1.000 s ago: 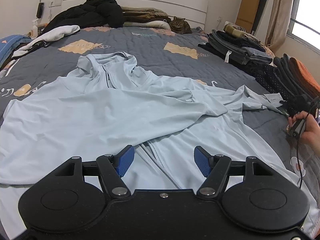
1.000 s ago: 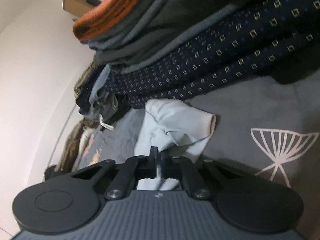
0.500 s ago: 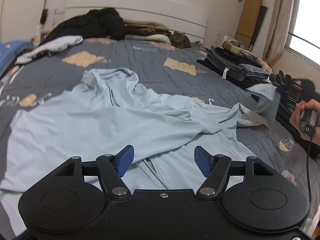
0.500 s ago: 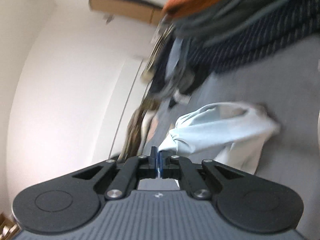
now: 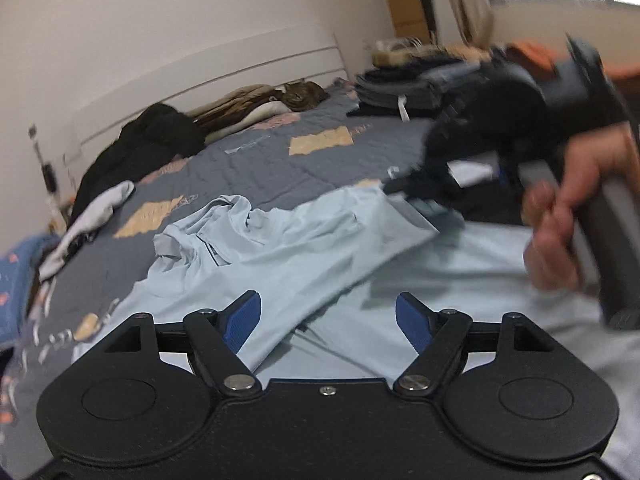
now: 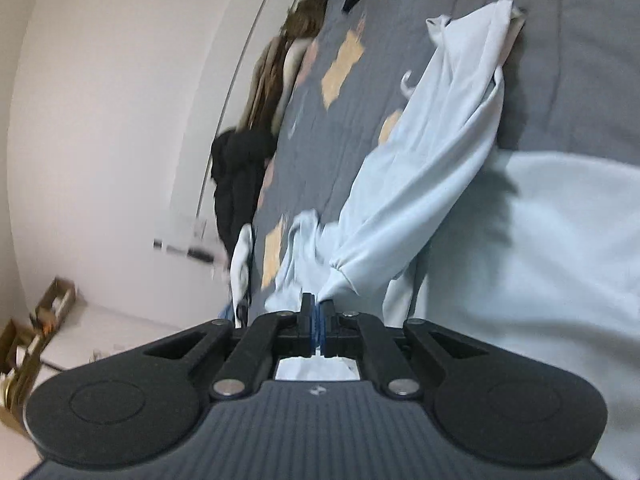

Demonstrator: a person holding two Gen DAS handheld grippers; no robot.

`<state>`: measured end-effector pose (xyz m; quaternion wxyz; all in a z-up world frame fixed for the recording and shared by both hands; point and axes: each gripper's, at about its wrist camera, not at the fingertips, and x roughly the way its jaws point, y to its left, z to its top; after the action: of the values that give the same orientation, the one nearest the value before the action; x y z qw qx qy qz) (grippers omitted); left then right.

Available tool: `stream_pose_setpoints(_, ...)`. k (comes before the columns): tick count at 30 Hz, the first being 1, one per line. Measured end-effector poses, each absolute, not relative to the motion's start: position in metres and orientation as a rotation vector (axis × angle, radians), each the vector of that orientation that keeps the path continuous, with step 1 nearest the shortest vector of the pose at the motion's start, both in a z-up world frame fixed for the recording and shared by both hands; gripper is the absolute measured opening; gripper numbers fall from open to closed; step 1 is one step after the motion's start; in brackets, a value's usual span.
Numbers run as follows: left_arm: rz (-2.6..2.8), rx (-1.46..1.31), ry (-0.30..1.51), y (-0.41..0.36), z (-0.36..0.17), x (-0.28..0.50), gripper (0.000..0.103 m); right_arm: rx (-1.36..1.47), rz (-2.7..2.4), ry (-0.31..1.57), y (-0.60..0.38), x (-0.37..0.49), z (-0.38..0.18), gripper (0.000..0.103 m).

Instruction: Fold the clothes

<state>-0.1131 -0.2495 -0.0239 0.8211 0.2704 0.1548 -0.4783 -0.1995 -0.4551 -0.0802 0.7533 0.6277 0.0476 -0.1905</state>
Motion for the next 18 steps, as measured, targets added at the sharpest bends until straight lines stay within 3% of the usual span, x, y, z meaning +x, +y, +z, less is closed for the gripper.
stream_pose_setpoints(18, -0.908, 0.930, -0.031, -0.288, -0.091, -0.149, 0.071, 1.495, -0.185, 0.293, -0.438, -0.182, -0.083, 0.002)
